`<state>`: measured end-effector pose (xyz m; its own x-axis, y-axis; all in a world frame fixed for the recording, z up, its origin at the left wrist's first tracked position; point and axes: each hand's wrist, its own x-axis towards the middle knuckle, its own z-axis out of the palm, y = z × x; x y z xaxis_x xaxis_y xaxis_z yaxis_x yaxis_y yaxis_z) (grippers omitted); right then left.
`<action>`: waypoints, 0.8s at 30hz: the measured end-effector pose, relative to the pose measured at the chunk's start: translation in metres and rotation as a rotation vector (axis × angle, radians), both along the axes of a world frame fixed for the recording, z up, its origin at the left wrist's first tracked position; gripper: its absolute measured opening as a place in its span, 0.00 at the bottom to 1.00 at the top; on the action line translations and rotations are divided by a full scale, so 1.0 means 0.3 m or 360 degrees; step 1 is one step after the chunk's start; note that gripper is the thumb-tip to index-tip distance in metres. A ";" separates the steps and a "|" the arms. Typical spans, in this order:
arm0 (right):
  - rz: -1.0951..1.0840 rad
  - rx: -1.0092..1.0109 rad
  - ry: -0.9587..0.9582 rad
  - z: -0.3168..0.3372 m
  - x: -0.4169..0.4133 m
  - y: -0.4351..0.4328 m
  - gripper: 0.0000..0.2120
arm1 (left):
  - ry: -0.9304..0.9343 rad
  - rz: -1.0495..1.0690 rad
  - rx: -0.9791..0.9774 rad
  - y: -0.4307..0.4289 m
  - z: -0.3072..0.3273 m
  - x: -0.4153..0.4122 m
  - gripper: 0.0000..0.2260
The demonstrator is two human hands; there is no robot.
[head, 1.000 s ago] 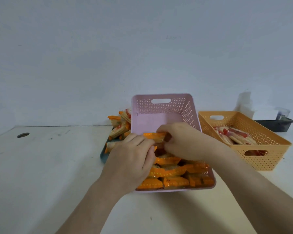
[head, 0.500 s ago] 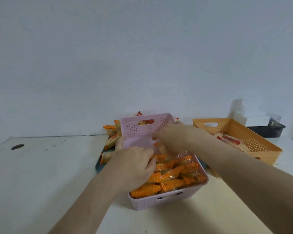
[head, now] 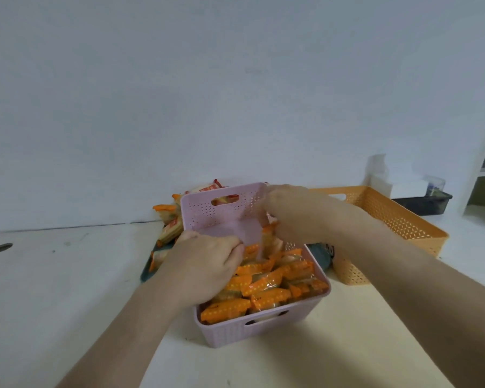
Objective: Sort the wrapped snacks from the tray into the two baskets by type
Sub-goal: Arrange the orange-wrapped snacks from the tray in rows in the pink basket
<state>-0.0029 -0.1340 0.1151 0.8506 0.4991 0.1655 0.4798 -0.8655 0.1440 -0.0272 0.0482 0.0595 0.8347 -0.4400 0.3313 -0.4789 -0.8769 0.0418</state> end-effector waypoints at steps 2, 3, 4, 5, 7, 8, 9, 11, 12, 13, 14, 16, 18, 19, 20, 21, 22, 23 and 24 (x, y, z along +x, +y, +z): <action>0.0005 0.0014 -0.0005 0.005 -0.043 -0.016 0.13 | 0.0045 0.0016 0.0063 -0.012 0.014 0.004 0.15; -0.0003 0.0011 0.0001 0.003 -0.063 -0.019 0.11 | 0.0075 0.0023 0.0091 -0.021 0.020 0.002 0.16; -0.0015 0.0006 0.0013 0.002 -0.078 -0.017 0.10 | 0.0125 0.0017 0.0094 -0.027 0.026 0.000 0.17; -0.0038 -0.0010 0.0040 -0.003 -0.090 -0.018 0.10 | 0.0175 -0.0005 0.0039 -0.033 0.032 -0.003 0.16; -0.0096 -0.0034 0.0095 -0.026 -0.107 -0.025 0.11 | 0.0261 -0.0042 -0.0108 -0.039 0.029 -0.005 0.18; -0.0110 -0.0005 0.0083 -0.047 -0.112 -0.030 0.12 | 0.0291 -0.0063 -0.0133 -0.040 0.028 -0.009 0.20; -0.0119 0.0061 0.0032 -0.073 -0.117 -0.034 0.13 | 0.0331 -0.0090 -0.0131 -0.039 0.022 -0.013 0.22; -0.0132 0.0216 -0.0097 -0.138 -0.125 -0.037 0.14 | 0.0408 -0.0096 -0.0017 -0.046 0.008 -0.022 0.23; -0.0127 0.0274 -0.0110 -0.172 -0.127 -0.038 0.15 | 0.0418 -0.0065 0.0060 -0.050 0.002 -0.023 0.23; -0.0117 0.0350 -0.0081 -0.203 -0.127 -0.039 0.17 | 0.0403 -0.0044 0.0074 -0.054 -0.003 -0.021 0.23; -0.0105 0.0463 -0.0036 -0.230 -0.129 -0.037 0.18 | 0.0378 -0.0038 -0.0005 -0.055 -0.007 -0.026 0.23; -0.0097 0.0816 -0.0127 -0.252 -0.134 -0.042 0.22 | 0.0127 -0.0064 -0.0360 -0.053 0.005 -0.042 0.22; -0.0144 0.1244 -0.0296 -0.246 -0.149 -0.042 0.23 | -0.0254 0.0073 -0.0655 -0.025 0.011 -0.065 0.19; -0.0201 0.1482 -0.0259 -0.240 -0.155 -0.046 0.23 | -0.0314 0.0215 -0.0722 -0.005 0.005 -0.070 0.19; -0.0278 0.1716 -0.0095 -0.234 -0.161 -0.053 0.23 | -0.0265 0.0350 -0.0753 0.015 -0.008 -0.076 0.19; -0.0354 0.1941 0.0156 -0.231 -0.165 -0.056 0.22 | -0.0109 0.0448 -0.0791 0.032 -0.023 -0.088 0.20; -0.0416 0.2138 0.0414 -0.235 -0.168 -0.063 0.20 | 0.0083 0.0472 -0.0850 0.038 -0.043 -0.093 0.21; -0.0451 0.2286 0.0612 -0.240 -0.166 -0.065 0.17 | 0.0247 0.0453 -0.0951 0.041 -0.059 -0.104 0.21; -0.0480 0.2369 0.0704 -0.242 -0.168 -0.067 0.13 | 0.0363 0.0424 -0.1074 0.034 -0.072 -0.112 0.21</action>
